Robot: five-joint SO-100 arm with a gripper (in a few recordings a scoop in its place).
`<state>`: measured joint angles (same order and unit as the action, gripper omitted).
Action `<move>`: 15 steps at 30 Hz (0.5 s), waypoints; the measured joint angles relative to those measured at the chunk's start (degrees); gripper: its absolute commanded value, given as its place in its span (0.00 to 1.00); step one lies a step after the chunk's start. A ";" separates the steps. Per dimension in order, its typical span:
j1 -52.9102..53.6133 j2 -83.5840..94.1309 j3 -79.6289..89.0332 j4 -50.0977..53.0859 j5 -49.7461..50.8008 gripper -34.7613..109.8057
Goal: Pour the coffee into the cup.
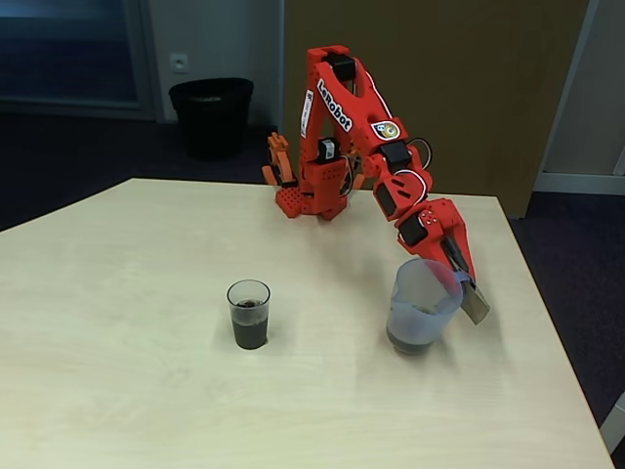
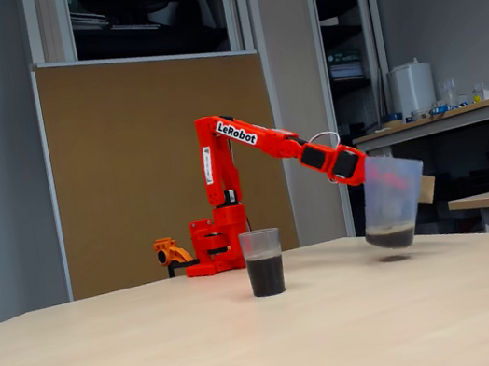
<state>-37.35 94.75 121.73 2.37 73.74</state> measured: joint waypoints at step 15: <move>-4.22 -2.37 1.49 -3.34 -13.89 0.24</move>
<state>-41.57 92.37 123.22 -0.97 59.85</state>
